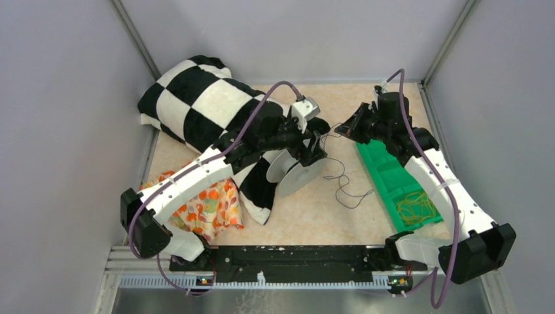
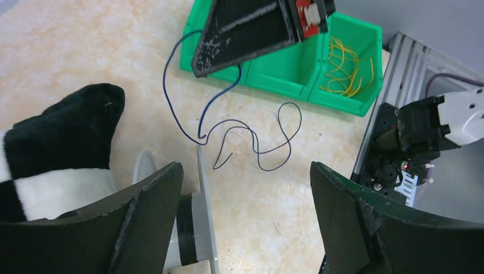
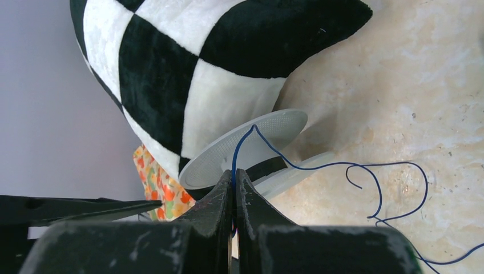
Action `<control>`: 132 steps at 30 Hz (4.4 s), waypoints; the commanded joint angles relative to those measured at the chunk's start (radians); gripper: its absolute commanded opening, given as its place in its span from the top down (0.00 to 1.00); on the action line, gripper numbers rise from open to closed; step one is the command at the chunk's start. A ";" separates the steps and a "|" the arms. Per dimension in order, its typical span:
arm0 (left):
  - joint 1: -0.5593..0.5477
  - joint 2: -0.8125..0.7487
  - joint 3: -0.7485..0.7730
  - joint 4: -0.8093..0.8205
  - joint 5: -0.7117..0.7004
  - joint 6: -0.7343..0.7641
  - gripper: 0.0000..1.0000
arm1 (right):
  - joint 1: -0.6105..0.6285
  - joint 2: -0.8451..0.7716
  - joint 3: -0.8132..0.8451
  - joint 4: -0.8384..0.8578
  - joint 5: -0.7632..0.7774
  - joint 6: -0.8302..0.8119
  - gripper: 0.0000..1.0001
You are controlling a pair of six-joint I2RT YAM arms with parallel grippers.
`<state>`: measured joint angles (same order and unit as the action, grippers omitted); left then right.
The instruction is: Wrap the cables
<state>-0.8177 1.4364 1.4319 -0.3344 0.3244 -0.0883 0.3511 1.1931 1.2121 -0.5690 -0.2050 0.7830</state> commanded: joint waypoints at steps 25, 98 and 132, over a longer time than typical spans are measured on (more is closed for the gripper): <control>-0.019 0.077 -0.113 0.357 -0.037 -0.007 0.41 | 0.009 -0.049 0.015 0.040 -0.020 0.018 1.00; 0.080 -0.084 -0.027 -0.208 0.069 -0.110 1.00 | 0.114 -0.060 -0.305 0.509 0.079 -0.401 0.59; 0.075 -0.031 0.019 -0.328 0.071 -0.055 1.00 | 0.113 -0.146 -0.232 0.288 -0.052 -0.448 0.69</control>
<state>-0.7410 1.4822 1.4662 -0.6365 0.4244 -0.1673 0.4561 1.0309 0.9443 -0.3828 -0.1036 0.2806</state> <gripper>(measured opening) 0.006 0.295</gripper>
